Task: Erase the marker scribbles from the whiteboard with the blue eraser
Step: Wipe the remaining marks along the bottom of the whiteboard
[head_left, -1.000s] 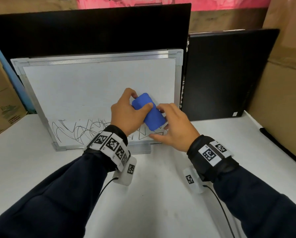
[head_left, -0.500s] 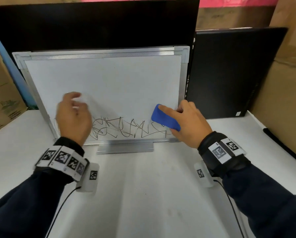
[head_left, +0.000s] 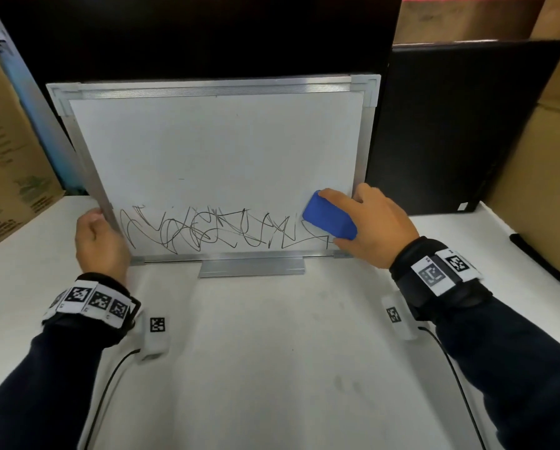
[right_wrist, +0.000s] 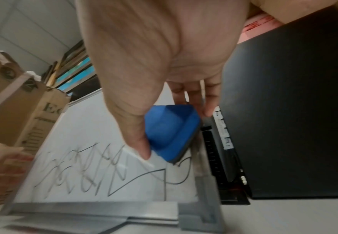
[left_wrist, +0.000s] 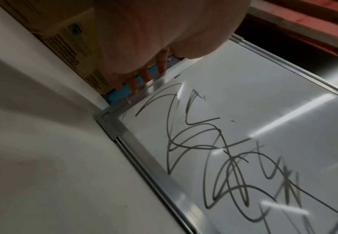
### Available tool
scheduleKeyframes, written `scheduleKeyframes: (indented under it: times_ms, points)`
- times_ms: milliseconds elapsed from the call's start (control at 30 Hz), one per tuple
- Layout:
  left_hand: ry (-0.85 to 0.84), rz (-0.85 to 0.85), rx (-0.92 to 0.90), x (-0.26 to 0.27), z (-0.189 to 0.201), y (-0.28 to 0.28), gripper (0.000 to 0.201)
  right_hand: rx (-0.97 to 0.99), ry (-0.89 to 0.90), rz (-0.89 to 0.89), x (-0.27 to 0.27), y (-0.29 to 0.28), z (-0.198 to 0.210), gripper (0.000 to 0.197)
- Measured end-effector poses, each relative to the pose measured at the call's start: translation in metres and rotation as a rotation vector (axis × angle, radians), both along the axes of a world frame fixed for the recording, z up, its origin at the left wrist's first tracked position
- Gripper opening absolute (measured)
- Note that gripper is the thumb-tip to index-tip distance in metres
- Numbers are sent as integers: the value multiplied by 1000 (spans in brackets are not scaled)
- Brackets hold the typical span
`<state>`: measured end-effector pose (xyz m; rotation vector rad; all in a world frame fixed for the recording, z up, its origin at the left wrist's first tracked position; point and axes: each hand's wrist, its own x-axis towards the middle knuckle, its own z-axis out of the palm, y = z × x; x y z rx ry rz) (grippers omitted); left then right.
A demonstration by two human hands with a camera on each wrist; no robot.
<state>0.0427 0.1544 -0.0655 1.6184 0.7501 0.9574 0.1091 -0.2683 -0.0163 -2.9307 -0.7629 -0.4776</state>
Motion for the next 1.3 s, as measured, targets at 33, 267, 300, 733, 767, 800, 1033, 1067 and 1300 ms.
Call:
scheduleKeyframes:
  times_ms: [33,267,300,733,767,800,1033,1067,1300]
  points:
    - [-2,-1,-10,-1,1,2,48,0,15,-19,-3,4,0,84]
    - [143,-137,-133,4,-7,23,32,148,87,-198,-24,26,-14,68]
    - [157,-144,-144,5,-8,26,30,180,94,-206,-25,27,-14,64]
    - [-13,-211,-251,12,-9,18,28,163,273,-214,-18,36,-21,57]
    - [-19,-212,-258,12,-9,17,28,121,328,-204,-18,37,-22,58]
    - [-31,-214,-264,13,-9,18,28,99,367,-200,-18,37,-23,59]
    - [-30,-227,-258,14,-12,16,29,125,420,-256,-16,35,-26,62]
    - [-35,-227,-253,13,-11,14,29,110,450,-267,-16,34,-27,62]
    - [23,-197,-218,9,-7,5,30,120,444,-303,-16,29,-28,64]
